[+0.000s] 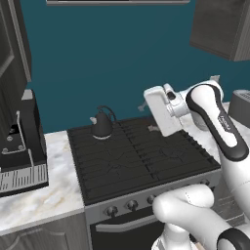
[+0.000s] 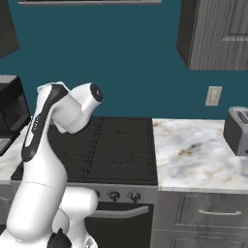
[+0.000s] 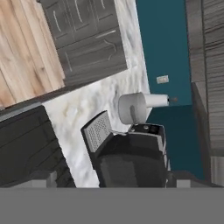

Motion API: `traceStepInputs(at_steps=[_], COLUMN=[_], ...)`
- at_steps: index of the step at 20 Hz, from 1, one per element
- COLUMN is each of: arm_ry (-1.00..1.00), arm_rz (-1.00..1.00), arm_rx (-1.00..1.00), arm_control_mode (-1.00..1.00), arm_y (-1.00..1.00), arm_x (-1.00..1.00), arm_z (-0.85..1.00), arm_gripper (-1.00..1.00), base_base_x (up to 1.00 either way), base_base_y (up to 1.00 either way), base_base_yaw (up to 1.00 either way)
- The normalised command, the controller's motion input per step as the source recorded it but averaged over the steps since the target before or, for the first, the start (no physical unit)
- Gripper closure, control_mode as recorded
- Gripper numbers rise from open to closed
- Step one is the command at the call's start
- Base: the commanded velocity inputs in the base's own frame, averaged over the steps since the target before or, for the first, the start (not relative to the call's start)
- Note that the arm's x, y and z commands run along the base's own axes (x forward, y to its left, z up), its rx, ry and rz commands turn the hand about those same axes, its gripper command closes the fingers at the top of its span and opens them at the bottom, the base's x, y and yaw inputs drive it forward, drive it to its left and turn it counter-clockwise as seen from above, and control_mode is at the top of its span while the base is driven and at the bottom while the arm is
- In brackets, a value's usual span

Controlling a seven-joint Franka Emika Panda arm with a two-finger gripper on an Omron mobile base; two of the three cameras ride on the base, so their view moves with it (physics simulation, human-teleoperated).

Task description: Pick the kettle from the cabinet and place it on a stove burner. Then pick the pot from the counter and place it on another stove burner. Finally, turn both burners on.

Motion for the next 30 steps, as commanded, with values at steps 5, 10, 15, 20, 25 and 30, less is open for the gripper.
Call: traceStepInputs(at_steps=[5, 10, 15, 20, 25, 30], arm_ry=[-0.03, 0.0, 0.0, 0.0, 0.0, 0.0], arm_rz=[0.0, 0.0, 0.0, 0.0, 0.0, 0.0], arm_rx=[0.0, 0.0, 0.0, 0.0, 0.0, 0.0], arm_control_mode=[1.0, 1.0, 1.0, 1.0, 1.0, 1.0], arm_y=[0.0, 0.0, 0.0, 0.0, 0.0, 0.0], arm_x=[-0.08, 0.0, 0.0, 0.0, 0.0, 0.0], arm_z=[0.0, 0.0, 0.0, 0.0, 0.0, 0.0], arm_gripper=[-1.0, -1.0, -1.0, -1.0, -1.0, -1.0], base_base_x=[-0.45, -0.88, -0.94, -0.95, -0.81, -0.59], base_base_y=[-0.05, -0.11, -0.06, 0.0, 0.21, 0.54], base_base_yaw=[-0.03, -0.07, -0.06, -0.02, -0.02, -0.03])
